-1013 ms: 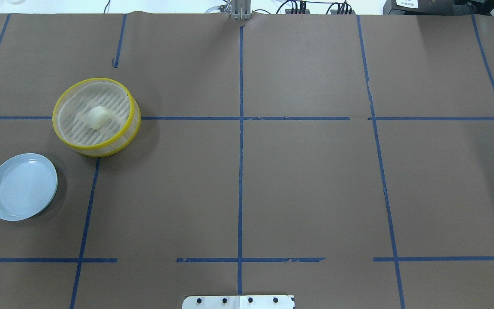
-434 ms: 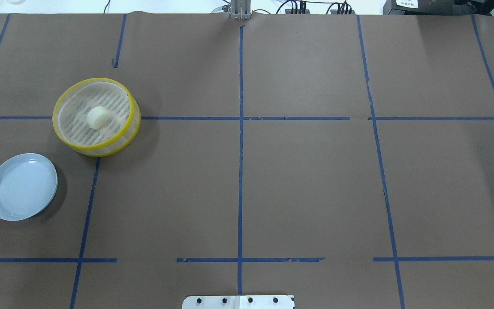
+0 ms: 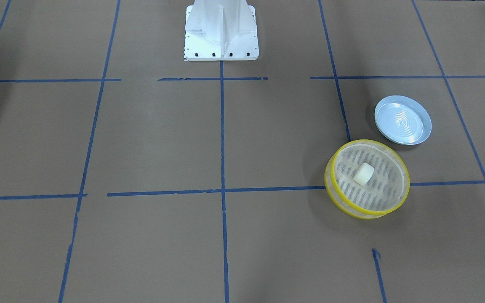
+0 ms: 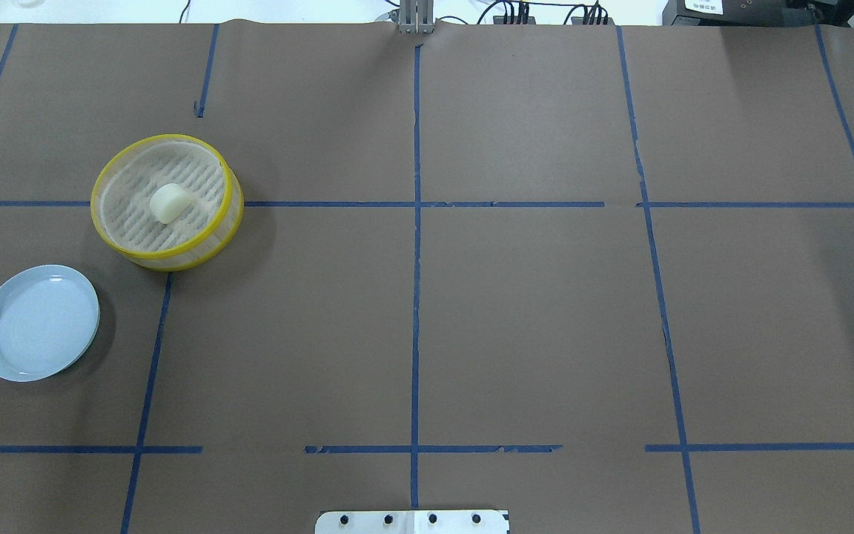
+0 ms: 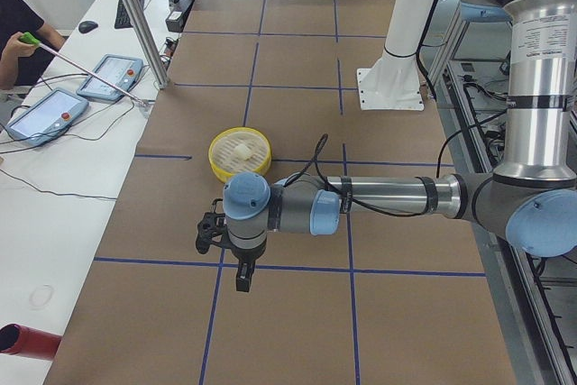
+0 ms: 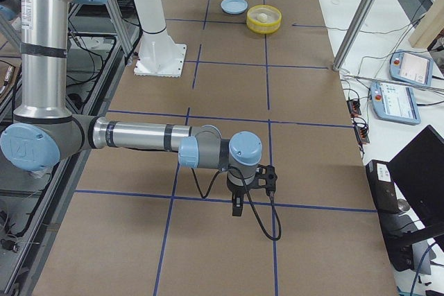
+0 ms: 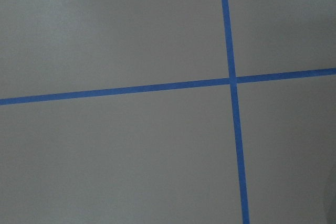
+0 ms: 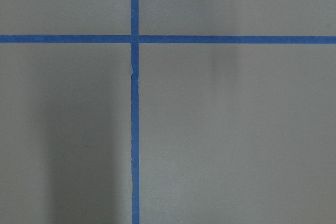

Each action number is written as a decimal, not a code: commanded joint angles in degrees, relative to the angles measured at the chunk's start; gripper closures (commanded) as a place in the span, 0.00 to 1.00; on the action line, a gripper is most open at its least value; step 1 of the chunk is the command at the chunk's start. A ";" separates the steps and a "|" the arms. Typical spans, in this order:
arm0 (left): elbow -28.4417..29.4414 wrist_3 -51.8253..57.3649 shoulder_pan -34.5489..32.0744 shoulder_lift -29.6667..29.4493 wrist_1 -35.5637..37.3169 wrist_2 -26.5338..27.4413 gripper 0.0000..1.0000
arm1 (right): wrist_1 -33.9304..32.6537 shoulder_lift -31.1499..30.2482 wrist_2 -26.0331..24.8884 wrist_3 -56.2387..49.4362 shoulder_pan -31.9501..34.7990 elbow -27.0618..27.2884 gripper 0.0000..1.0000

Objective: Place bun in steamer

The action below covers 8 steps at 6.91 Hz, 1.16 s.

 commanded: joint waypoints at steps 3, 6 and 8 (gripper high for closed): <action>-1.00 -0.22 0.10 -0.08 1.35 -0.31 0.00 | 0.00 0.02 0.00 0.00 0.00 0.06 0.00; -1.00 -0.22 0.10 -0.43 1.35 -0.31 0.00 | 0.00 0.02 0.00 0.00 0.00 -0.03 0.00; -1.17 -0.22 0.10 -0.43 1.35 -0.22 0.00 | 0.00 0.02 0.00 0.00 0.00 -0.03 0.00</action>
